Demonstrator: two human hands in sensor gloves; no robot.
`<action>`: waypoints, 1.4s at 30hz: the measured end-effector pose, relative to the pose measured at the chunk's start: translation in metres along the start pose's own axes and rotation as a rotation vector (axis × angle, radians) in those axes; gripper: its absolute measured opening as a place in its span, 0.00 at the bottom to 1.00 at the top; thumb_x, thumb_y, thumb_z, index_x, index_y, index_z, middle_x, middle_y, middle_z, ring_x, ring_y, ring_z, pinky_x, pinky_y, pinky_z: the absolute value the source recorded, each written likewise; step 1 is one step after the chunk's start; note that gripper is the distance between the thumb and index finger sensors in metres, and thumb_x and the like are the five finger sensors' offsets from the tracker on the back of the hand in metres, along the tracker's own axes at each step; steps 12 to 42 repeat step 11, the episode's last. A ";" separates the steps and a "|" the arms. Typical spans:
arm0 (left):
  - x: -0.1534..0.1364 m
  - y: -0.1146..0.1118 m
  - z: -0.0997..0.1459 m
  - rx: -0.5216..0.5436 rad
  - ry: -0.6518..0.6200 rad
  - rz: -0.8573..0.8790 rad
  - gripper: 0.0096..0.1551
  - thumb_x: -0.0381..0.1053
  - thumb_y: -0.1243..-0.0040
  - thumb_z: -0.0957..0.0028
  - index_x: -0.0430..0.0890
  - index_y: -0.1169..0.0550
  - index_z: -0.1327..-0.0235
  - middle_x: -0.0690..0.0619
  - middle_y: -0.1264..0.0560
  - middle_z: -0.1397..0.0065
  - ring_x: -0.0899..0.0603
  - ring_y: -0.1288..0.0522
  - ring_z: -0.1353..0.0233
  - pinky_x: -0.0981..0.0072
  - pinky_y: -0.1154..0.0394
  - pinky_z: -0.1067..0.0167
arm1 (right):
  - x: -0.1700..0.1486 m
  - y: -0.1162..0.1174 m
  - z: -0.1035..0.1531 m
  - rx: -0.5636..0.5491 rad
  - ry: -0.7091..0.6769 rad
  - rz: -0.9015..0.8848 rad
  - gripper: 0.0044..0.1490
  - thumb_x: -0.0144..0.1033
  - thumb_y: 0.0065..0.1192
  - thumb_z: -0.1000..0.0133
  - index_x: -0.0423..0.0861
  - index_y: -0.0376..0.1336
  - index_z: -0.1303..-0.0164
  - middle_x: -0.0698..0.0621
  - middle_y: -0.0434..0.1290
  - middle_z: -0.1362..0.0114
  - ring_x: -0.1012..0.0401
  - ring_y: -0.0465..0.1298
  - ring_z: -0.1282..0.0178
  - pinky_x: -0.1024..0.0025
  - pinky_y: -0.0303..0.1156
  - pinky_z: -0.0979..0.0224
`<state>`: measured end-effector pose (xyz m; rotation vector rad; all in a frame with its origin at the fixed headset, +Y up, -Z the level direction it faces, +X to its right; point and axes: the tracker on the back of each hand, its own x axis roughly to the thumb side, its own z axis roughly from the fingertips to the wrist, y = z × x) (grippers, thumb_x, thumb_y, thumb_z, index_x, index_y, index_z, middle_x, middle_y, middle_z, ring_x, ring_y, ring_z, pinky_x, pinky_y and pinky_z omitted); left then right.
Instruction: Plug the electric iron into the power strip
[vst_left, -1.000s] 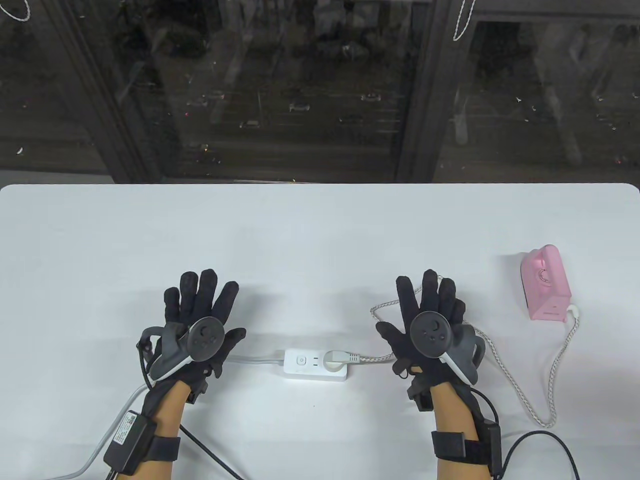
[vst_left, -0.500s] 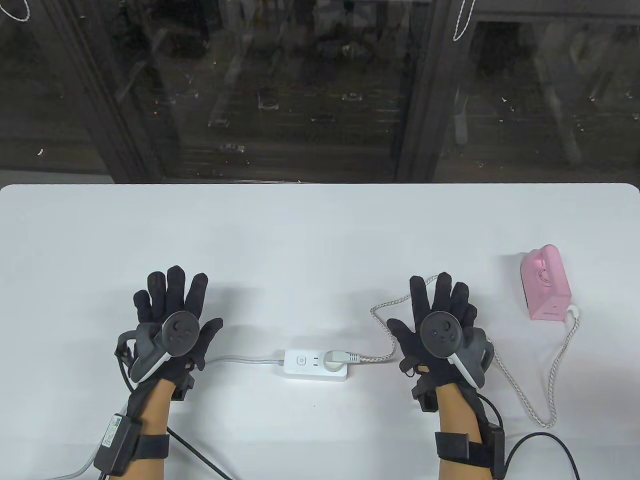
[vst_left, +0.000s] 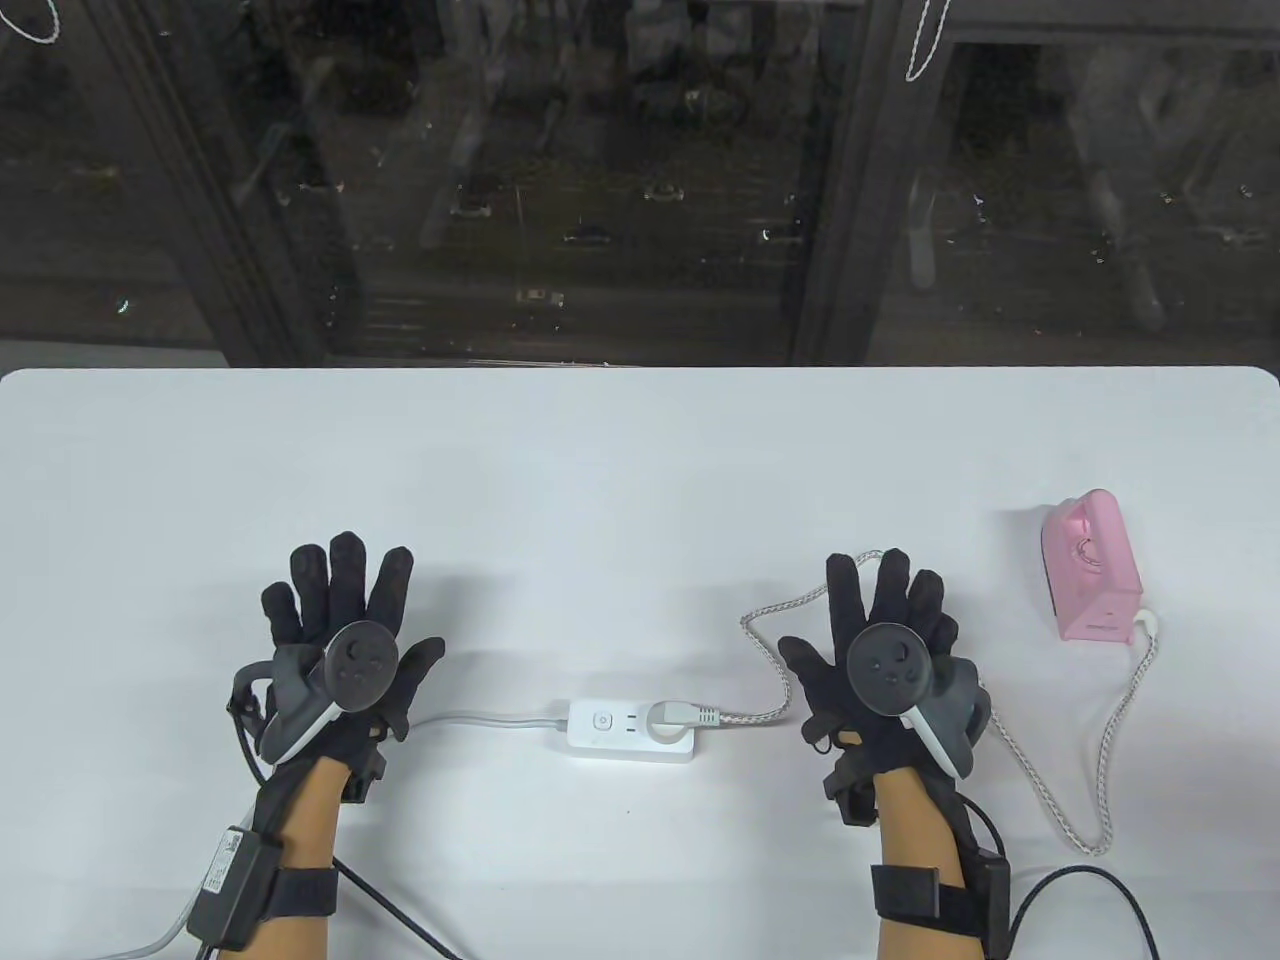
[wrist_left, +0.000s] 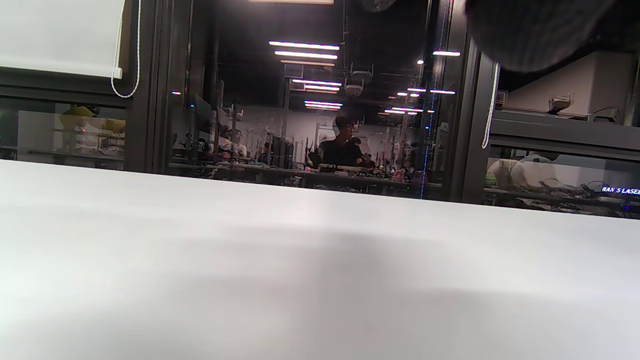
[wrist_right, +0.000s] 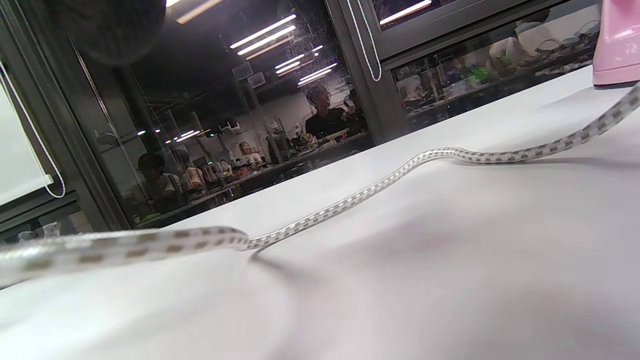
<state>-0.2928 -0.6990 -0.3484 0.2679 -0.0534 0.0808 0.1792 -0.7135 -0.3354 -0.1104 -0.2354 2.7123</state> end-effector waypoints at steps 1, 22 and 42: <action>0.000 0.000 0.000 0.000 -0.001 -0.001 0.55 0.72 0.46 0.60 0.63 0.52 0.19 0.49 0.62 0.13 0.36 0.74 0.22 0.36 0.72 0.34 | 0.000 0.000 0.000 0.000 -0.001 -0.001 0.57 0.69 0.56 0.50 0.64 0.35 0.17 0.46 0.28 0.13 0.38 0.29 0.17 0.32 0.35 0.22; 0.005 -0.002 0.000 -0.008 -0.021 -0.015 0.55 0.72 0.46 0.60 0.63 0.51 0.19 0.49 0.60 0.13 0.36 0.73 0.21 0.35 0.72 0.34 | 0.003 0.003 0.002 0.016 -0.010 -0.019 0.57 0.69 0.56 0.50 0.64 0.35 0.17 0.44 0.28 0.13 0.37 0.29 0.17 0.32 0.35 0.22; 0.005 -0.002 0.000 -0.008 -0.021 -0.015 0.55 0.72 0.46 0.60 0.63 0.51 0.19 0.49 0.60 0.13 0.36 0.73 0.21 0.35 0.72 0.34 | 0.003 0.003 0.002 0.016 -0.010 -0.019 0.57 0.69 0.56 0.50 0.64 0.35 0.17 0.44 0.28 0.13 0.37 0.29 0.17 0.32 0.35 0.22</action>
